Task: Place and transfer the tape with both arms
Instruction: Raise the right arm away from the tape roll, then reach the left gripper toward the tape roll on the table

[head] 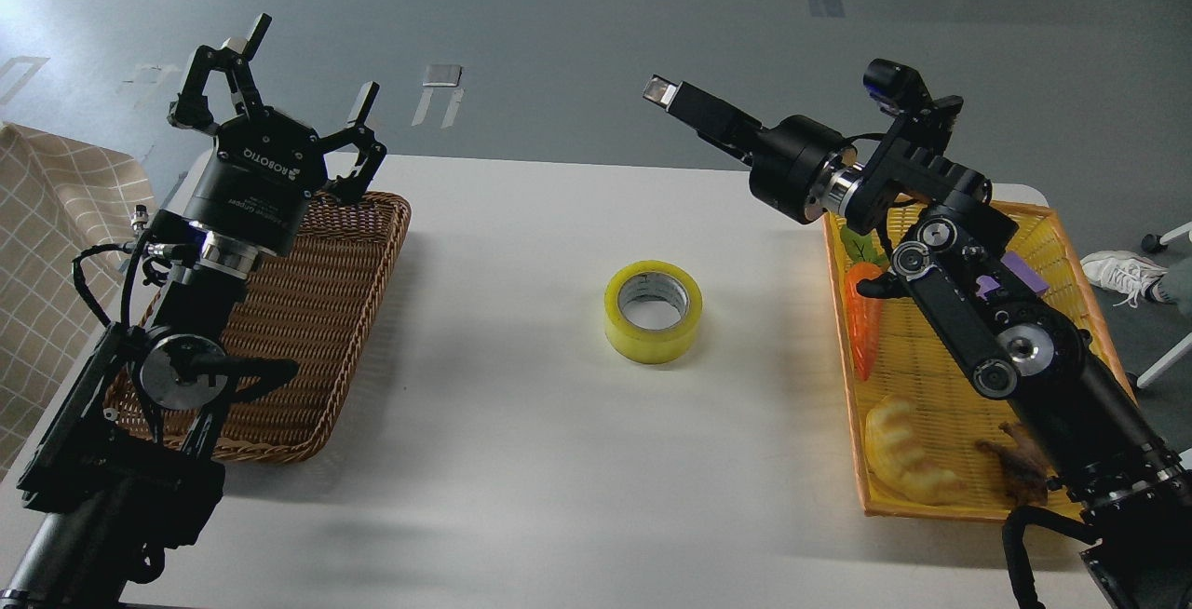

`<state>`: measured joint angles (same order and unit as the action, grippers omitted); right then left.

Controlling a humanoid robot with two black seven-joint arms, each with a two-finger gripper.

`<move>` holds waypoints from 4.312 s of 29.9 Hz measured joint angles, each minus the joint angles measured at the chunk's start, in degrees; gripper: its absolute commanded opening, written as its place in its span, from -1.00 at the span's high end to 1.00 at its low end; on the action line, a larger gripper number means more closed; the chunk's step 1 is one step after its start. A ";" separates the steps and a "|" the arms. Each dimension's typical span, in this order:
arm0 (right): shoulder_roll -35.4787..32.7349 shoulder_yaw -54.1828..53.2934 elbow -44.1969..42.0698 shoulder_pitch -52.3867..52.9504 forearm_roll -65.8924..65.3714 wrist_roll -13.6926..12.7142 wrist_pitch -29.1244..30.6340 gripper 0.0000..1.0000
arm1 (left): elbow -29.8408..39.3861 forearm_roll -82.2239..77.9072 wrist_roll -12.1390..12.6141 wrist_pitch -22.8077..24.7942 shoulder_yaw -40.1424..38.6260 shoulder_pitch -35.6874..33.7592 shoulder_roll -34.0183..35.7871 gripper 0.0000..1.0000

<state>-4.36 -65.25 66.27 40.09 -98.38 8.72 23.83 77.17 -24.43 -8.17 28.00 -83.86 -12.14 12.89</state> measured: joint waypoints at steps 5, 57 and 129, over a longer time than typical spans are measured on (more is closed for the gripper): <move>-2.31 -4.27 7.38 -2.53 4.12 0.02 0.04 -1.00 | 0.05 0.00 0.00 0.00 0.01 0.00 -0.04 -0.96; -0.32 -29.59 32.97 -22.93 40.84 -0.62 -0.02 -1.00 | 0.75 1.63 -0.01 0.00 -2.47 -1.46 2.34 -0.96; 0.98 -30.95 25.33 -26.95 50.86 0.68 4.17 -1.00 | 4.10 -15.90 -4.19 -4.89 2.38 -5.16 -6.10 -0.96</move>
<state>-3.39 -96.20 91.60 13.14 -47.53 9.40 28.00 81.27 -40.33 -12.37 23.11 -81.47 -17.29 6.79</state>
